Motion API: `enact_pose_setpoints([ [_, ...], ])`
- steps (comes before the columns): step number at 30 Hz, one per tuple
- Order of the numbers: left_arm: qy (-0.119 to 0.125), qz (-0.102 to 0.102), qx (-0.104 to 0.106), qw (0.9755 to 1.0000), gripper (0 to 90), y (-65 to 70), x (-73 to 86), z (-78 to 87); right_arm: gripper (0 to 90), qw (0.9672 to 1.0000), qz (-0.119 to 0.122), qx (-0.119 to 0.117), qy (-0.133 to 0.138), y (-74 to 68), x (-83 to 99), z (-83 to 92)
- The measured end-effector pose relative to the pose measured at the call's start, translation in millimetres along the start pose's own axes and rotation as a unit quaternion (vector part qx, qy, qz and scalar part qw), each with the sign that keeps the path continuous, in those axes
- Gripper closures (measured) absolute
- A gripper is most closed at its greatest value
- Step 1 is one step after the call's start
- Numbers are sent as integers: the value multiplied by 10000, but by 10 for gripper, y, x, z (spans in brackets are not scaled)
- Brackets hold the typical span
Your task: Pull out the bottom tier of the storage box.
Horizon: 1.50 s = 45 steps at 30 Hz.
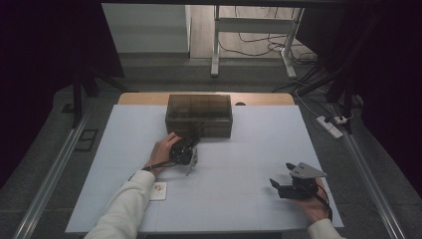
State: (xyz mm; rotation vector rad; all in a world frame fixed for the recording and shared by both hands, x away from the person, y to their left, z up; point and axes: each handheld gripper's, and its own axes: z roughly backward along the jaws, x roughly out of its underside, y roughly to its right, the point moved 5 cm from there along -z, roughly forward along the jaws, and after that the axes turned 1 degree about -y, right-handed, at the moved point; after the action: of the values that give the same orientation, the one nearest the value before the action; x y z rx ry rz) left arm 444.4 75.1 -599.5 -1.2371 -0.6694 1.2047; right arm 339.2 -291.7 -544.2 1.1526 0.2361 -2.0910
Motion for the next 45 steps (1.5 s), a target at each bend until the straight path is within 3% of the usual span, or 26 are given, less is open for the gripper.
enact_pose_setpoints([
  [32,97,-142,-19,9999,781,-4,1,-11,153,10000,-8,8,-5,2,1,1],
  [45,121,-53,61,9999,769,-15,-3,-11,153,10000,-4,12,-3,1,1,3],
])
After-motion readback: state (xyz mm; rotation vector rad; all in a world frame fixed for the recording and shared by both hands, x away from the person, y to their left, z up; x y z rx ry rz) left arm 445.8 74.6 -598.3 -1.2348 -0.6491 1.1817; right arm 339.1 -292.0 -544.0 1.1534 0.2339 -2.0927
